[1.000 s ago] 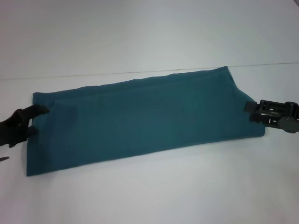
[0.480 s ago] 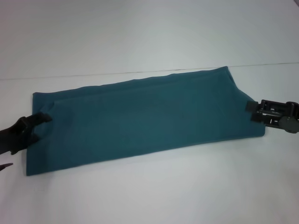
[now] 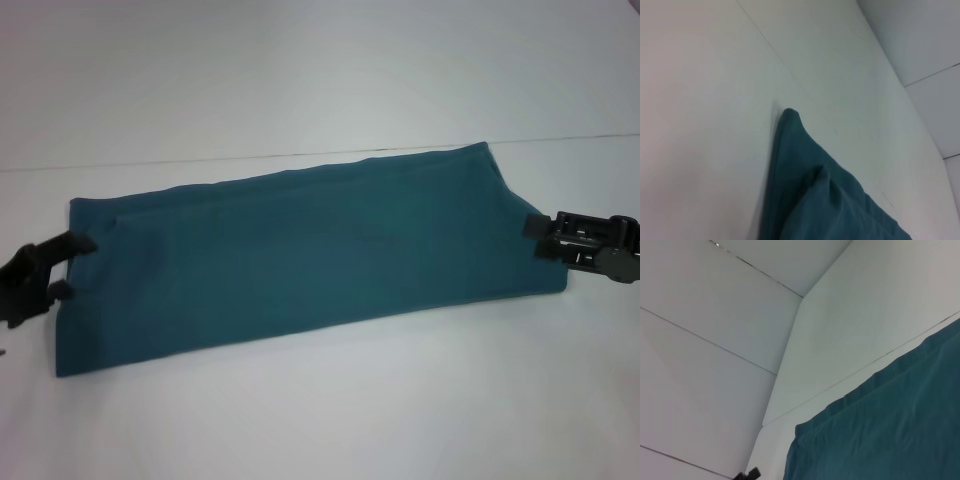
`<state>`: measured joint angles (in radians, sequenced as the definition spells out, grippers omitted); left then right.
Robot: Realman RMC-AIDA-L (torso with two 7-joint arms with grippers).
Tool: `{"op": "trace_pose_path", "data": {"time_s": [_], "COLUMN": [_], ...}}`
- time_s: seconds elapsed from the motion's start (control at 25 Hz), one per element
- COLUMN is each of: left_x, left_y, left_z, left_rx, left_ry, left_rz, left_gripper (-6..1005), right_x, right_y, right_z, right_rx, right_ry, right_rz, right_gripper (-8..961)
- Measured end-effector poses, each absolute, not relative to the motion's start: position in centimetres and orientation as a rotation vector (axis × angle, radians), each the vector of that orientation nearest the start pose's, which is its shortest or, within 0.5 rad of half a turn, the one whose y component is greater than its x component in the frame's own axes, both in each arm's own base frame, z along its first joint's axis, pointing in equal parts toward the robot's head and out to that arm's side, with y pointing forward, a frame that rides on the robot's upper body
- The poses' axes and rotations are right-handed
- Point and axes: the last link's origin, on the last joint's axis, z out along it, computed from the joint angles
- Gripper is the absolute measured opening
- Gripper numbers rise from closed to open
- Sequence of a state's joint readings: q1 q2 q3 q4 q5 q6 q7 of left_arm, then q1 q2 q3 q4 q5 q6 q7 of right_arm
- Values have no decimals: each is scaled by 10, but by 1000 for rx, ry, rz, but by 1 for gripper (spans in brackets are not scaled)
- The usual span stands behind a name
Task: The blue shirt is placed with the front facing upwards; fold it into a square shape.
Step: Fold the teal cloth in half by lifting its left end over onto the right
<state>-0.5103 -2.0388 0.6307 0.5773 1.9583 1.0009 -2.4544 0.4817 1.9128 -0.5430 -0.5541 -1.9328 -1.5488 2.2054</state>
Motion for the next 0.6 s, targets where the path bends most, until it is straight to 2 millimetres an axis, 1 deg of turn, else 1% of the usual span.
{"op": "trace_pose_path", "data": {"time_s": [0.08, 0.2, 0.36, 0.6], "left_x": [-344, -348, -353, -354], "left_y": [362, 354, 351, 353], "left_z": [29, 24, 19, 16], "left_rx": [-1533, -1509, -1492, -1494], "left_ry": [-1995, -2027, -2037, -2027], "left_rz": [-886, -894, -873, -841], "left_gripper": [840, 840, 841, 839], "right_x": [314, 314, 314, 314], "right_y": [335, 335, 335, 335], "right_z": [75, 75, 75, 75], "right_rx": [-2110, -2110, -2111, -2106], "right_ry": [1783, 1783, 1783, 1784], "right_rz": [978, 979, 980, 978], "right_gripper": [695, 694, 692, 689]}}
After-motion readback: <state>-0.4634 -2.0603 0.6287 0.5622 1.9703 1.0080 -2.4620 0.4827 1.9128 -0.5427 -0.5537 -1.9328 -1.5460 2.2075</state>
